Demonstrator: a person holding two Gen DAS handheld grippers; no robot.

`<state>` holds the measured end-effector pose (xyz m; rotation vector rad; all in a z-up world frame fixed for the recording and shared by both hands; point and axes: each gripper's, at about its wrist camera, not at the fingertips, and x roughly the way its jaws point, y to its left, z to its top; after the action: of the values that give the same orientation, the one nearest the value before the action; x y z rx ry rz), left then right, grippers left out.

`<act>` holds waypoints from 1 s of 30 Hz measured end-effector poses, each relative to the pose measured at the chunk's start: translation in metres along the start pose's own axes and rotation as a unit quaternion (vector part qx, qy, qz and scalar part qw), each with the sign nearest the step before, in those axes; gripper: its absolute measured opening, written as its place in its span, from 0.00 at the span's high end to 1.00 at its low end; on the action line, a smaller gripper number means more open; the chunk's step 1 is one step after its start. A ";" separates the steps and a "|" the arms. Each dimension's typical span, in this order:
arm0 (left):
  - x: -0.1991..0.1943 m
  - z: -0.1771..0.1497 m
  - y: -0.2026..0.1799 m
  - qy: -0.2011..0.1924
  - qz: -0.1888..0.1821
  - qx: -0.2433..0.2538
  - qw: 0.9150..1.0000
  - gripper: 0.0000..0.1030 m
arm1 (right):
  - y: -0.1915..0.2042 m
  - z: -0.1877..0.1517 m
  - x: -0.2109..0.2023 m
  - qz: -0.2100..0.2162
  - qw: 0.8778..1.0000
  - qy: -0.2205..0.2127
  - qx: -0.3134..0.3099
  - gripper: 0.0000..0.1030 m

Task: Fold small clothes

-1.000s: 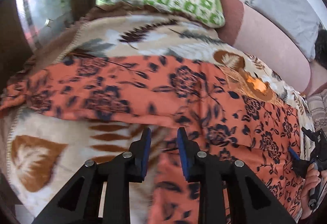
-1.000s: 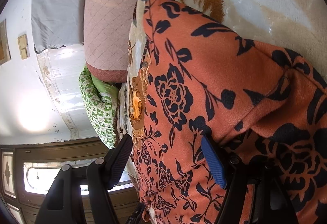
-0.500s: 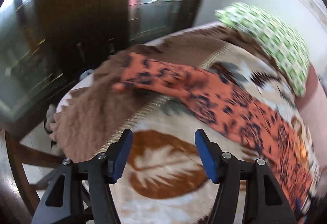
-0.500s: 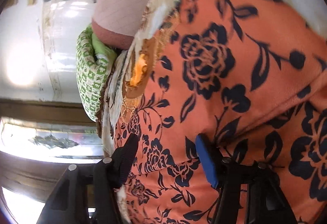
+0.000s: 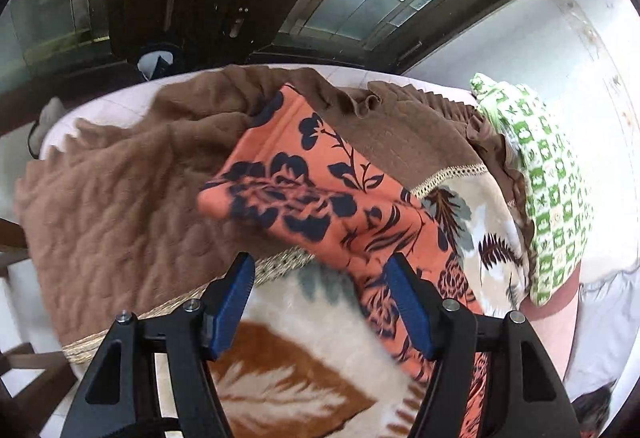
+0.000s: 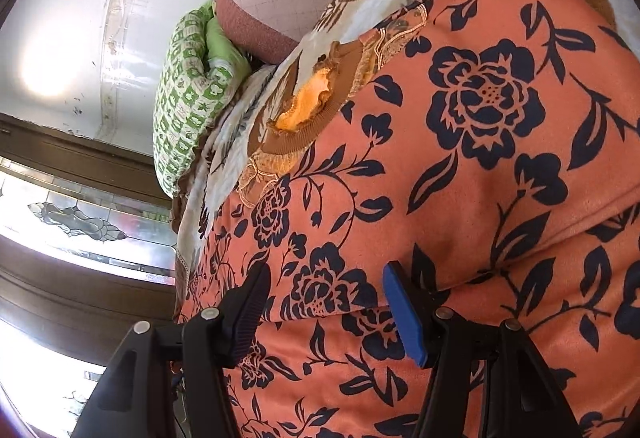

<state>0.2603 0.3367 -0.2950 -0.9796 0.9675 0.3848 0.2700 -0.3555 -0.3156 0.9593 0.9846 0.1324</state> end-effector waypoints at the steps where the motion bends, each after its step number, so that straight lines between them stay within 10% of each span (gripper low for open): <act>1: 0.006 0.003 0.000 0.004 0.004 -0.011 1.000 0.33 | 0.001 0.001 0.002 0.000 1.000 0.001 0.001 0.40; 5: 0.014 0.012 0.001 -0.017 -0.005 -0.033 0.999 0.36 | -0.002 0.003 0.005 0.001 1.000 0.004 0.004 0.40; 11: 0.023 0.027 -0.014 -0.029 -0.009 -0.003 1.000 0.88 | 0.001 0.002 0.009 -0.007 1.000 0.005 -0.007 0.40; 17: -0.005 0.016 -0.072 -0.082 -0.012 0.120 0.989 0.94 | 0.003 0.003 0.009 -0.007 1.000 -0.002 -0.006 0.40; 30: -0.090 -0.146 -0.307 -0.075 -0.099 0.425 0.896 0.94 | -0.005 0.015 -0.029 0.028 0.998 -0.051 0.023 0.40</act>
<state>0.3407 0.0626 -0.0899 -0.2302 0.7651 -0.1474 0.2629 -0.3821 -0.2974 1.0270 0.8705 0.1068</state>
